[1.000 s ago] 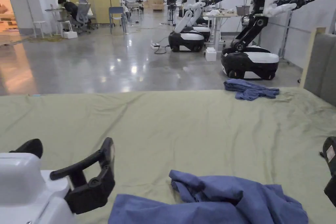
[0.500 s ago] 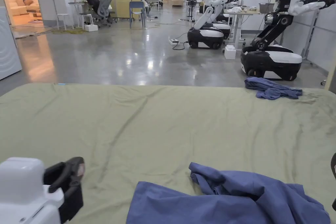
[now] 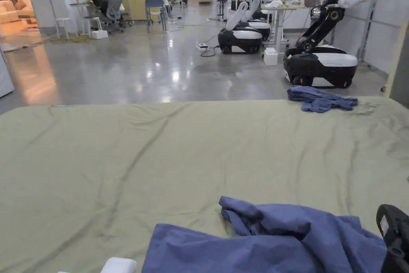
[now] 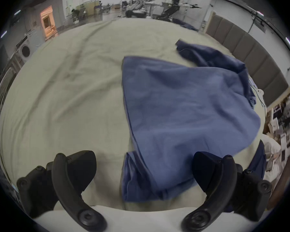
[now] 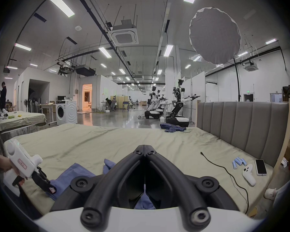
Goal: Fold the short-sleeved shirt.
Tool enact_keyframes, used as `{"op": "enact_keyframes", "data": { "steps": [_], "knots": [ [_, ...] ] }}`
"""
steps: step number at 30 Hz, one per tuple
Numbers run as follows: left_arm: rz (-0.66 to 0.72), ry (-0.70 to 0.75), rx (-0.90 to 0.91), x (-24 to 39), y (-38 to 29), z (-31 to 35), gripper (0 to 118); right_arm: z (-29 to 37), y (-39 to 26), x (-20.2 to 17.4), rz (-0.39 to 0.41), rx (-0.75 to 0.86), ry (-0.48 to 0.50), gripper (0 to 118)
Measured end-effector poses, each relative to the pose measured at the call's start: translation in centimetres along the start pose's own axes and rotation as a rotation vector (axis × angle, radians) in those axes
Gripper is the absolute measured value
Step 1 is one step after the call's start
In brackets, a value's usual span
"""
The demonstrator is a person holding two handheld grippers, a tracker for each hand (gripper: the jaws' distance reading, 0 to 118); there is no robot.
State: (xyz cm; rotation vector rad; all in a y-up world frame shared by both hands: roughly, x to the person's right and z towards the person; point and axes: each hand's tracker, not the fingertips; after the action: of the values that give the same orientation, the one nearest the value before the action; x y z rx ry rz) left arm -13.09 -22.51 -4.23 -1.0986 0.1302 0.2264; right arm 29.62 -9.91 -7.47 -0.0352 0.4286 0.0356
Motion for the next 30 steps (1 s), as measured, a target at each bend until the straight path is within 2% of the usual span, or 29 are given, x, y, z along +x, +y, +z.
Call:
{"op": "enact_keyframes", "data": {
  "steps": [2, 3, 4, 5, 6, 8, 9, 12, 15, 17, 18, 19, 20, 21, 22, 23, 25, 26, 28, 29, 30],
  "knots": [
    [0.025, 0.010, 0.032, 2.3, -1.0, 2.8, 114, -0.1, -0.5, 0.3, 0.010, -0.021, -0.002, 2],
    [-0.013, 0.025, 0.070, 2.8, -1.0, 3.5, 101, -0.1, -0.7, 0.5, 0.013, -0.029, -0.004, 2],
    [-0.064, 0.031, 0.087, 3.5, -1.0, 4.4, 79, -0.3, -1.0, 0.7, 0.011, -0.037, -0.009, 2],
    [-0.097, 0.041, 0.115, 1.5, -1.9, 2.8, 43, -0.5, -1.3, 0.8, 0.003, -0.046, -0.014, 2],
    [-0.119, 0.046, 0.130, 1.5, -2.1, 2.9, 15, -0.7, -1.6, 1.0, -0.010, -0.055, -0.019, 2],
    [-0.124, 0.046, 0.180, 1.5, -2.3, 2.8, 12, -1.1, -2.3, 1.3, -0.038, -0.070, -0.030, 2],
    [-0.123, 0.075, 0.177, 5.0, -3.1, 4.4, 12, -1.2, -2.5, 1.3, -0.050, -0.079, -0.030, 2],
    [-0.119, 0.072, 0.240, 6.8, -4.1, 5.2, 12, -1.4, -2.9, 1.4, -0.059, -0.101, -0.017, 2],
    [-0.020, 0.009, 0.290, 5.8, -4.1, 6.2, 11, -1.9, -3.1, 1.6, -0.036, -0.159, 0.002, 2],
    [0.003, 0.020, 0.311, 5.3, -4.3, 6.4, 11, -2.9, -3.3, 2.4, -0.054, -0.264, 0.043, 5],
    [0.001, 0.015, 0.317, 5.3, -4.6, 6.5, 11, -3.3, -3.4, 2.8, -0.072, -0.301, 0.058, 25],
    [0.008, 0.007, 0.326, 5.6, -5.2, 6.5, 11, -4.1, -3.7, 3.4, -0.078, -0.376, 0.066, 59],
    [0.008, 0.011, 0.347, 5.8, -5.6, 6.6, 11, -5.2, -4.1, 3.9, -0.078, -0.478, 0.081, 116],
    [0.007, 0.012, 0.342, 5.5, -5.4, 6.7, 11, -5.6, -4.6, 4.3, -0.086, -0.570, 0.091, 118],
    [0.009, 0.012, 0.352, 5.6, -5.7, 6.6, 11, -6.0, -4.3, 4.6, -0.064, -0.583, 0.077, 117],
    [0.006, 0.008, 0.361, 5.7, -5.9, 6.6, 11, -6.7, -4.8, 4.9, -0.049, -0.676, 0.072, 118],
    [-0.005, 0.019, 0.365, 5.8, -5.9, 6.6, 11, -8.0, -5.7, 5.6, -0.080, -0.761, 0.073, 118],
    [-0.008, 0.014, 0.369, 5.8, -6.0, 6.7, 11, -9.8, -8.6, 7.0, -0.102, -0.786, 0.072, 118],
    [0.001, 0.011, 0.382, 5.8, -6.1, 6.7, 11, -11.6, -10.4, 7.6, -0.124, -0.840, 0.071, 118],
    [0.008, 0.004, 0.383, 5.5, -6.0, 6.8, 11, -12.4, -11.1, 7.6, -0.147, -0.860, 0.087, 112],
    [0.018, 0.002, 0.390, 5.5, -6.1, 6.8, 11, -11.9, -10.4, 6.8, -0.145, -0.871, 0.093, 98]
  ]
}}
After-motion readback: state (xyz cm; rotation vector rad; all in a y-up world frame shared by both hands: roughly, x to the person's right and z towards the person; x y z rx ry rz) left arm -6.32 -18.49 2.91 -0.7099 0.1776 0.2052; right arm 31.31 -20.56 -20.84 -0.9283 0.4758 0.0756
